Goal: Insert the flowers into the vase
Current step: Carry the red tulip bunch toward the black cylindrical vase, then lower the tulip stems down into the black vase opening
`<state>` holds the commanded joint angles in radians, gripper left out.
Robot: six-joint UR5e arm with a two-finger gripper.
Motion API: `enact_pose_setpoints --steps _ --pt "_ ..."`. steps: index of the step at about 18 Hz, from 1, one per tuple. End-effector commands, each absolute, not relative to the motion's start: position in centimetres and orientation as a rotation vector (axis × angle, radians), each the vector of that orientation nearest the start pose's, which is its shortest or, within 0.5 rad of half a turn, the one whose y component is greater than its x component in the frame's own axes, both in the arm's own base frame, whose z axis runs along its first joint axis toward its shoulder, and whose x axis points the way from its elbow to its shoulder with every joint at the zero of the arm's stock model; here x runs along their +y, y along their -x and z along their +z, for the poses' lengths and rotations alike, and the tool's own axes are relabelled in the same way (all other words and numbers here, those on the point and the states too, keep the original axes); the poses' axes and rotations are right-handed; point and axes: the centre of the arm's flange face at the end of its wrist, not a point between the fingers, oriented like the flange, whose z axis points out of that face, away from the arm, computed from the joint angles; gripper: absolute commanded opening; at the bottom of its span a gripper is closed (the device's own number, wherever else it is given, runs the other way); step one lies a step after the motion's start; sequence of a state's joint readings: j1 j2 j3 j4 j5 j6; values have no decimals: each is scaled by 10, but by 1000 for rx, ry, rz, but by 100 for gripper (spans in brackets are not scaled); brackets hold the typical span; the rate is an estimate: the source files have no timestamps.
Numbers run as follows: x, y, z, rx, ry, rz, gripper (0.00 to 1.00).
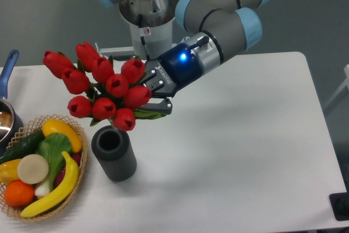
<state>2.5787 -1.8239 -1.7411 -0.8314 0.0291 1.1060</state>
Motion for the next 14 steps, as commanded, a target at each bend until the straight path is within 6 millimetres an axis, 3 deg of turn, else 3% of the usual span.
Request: enact_pose_setpoints --steps 6,11,14 --pt "501 352 427 335 1591 -545 14" --pt "507 350 404 398 1569 -504 14" --pt "507 348 403 395 1556 -515 14"
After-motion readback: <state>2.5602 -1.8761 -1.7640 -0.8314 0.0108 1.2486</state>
